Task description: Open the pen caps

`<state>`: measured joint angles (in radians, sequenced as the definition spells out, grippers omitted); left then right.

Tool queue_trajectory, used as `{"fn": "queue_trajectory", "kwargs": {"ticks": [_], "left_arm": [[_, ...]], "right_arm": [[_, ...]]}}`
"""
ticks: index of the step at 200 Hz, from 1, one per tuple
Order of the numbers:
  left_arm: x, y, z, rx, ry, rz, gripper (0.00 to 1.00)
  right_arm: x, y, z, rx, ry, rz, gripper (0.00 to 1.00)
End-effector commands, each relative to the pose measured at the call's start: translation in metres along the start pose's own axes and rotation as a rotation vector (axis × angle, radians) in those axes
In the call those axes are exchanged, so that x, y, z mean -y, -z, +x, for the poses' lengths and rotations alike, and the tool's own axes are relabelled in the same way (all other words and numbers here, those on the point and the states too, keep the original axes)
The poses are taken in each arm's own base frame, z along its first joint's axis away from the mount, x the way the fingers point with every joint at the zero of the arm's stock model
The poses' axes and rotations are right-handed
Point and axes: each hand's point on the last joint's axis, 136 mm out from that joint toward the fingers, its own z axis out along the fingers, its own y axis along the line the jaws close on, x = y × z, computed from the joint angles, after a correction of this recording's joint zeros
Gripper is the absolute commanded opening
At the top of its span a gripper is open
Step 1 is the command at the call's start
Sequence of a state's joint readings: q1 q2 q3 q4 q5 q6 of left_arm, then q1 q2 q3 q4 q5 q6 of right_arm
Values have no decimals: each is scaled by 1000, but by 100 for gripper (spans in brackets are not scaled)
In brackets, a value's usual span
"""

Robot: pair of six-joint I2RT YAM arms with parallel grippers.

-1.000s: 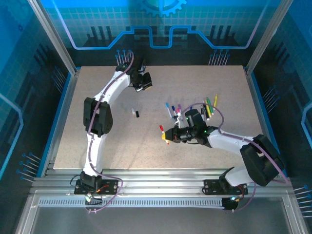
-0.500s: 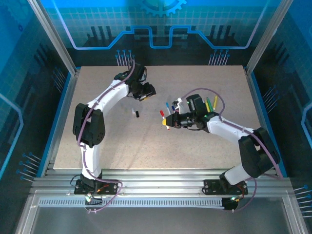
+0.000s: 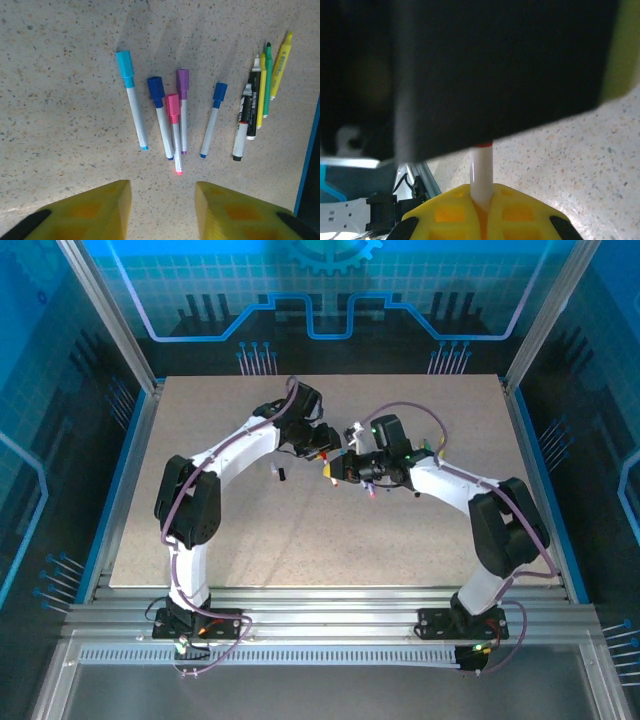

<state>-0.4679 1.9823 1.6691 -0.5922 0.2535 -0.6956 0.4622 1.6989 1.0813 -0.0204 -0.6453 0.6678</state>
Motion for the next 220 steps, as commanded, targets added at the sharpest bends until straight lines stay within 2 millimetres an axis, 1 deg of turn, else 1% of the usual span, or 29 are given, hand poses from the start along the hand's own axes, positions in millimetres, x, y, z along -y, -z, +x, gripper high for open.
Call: {"fn": "queue_trajectory", "kwargs": {"ticks": [1,20,60,70,86,98,105,106,107,110,111,112,114,115,117,118,119,122,123,124,126,127,131,145,154,158,164,182,220], "left_arm": [[12,11,0,11,-6,44,28],[11,13,-1,19,-10,31,0],[7,12,-5,45,-14,18,0],[4,13,-10,67,-13,1,0],[-4,11,-25,96,3,-25,0],[-13,13,-50,138,20,-55,0],[-22,14,-68,171,33,-86,0],[-23,14,-71,175,36,-89,0],[-24,14,-74,177,38,-91,0],[-28,12,-80,176,48,-97,0],[-27,15,-84,182,49,-91,0],[-27,14,-87,182,52,-91,0],[-28,14,-92,181,59,-88,0],[-30,12,-93,176,63,-91,0],[-29,13,-99,179,68,-85,0],[-28,14,-102,180,70,-81,0],[-27,14,-103,178,72,-77,0],[-25,14,-108,176,72,-70,0],[-25,14,-110,176,72,-69,0],[-24,14,-112,176,70,-67,0],[-22,14,-114,178,67,-67,0],[-21,14,-115,178,64,-67,0],[-14,17,-118,185,50,-69,0],[9,19,-118,191,2,-58,0],[17,19,-114,191,-10,-55,0],[19,19,-111,191,-16,-57,0],[20,19,-109,190,-22,-65,0],[18,22,-101,176,-29,-64,0],[21,31,-75,144,-41,-9,0]], "right_arm": [[0,1,-18,34,22,-3,0],[-1,-1,-18,26,18,-11,0],[5,0,-9,19,-5,-11,0],[4,-2,-4,15,-11,-31,0],[-4,-6,12,-21,-15,-72,0],[-16,-6,39,-76,-28,-123,0],[-27,-3,64,-122,-41,-151,0],[-27,0,70,-124,-44,-152,0],[-25,-3,80,-148,-52,-149,0],[-32,5,91,-150,-42,-155,0],[-32,1,102,-176,-44,-152,0],[-33,2,107,-183,-42,-150,0],[-38,9,112,-171,-26,-147,0],[-39,5,123,-198,-22,-142,0],[-42,8,133,-204,-8,-133,0],[-45,13,133,-190,3,-132,0],[-45,10,144,-216,8,-126,0],[-50,17,151,-204,29,-113,0],[-50,15,160,-224,30,-106,0],[-50,16,164,-227,32,-102,0],[-52,20,166,-213,40,-98,0],[-52,19,172,-227,38,-93,0],[-52,23,177,-217,27,-91,0],[-50,28,173,-183,-13,-115,0],[-46,25,169,-179,-24,-106,0],[-48,22,167,-190,-19,-124,0],[-51,20,167,-209,-15,-132,0],[-44,14,158,-187,-30,-113,0],[-30,19,113,-89,-40,-89,0]]}}
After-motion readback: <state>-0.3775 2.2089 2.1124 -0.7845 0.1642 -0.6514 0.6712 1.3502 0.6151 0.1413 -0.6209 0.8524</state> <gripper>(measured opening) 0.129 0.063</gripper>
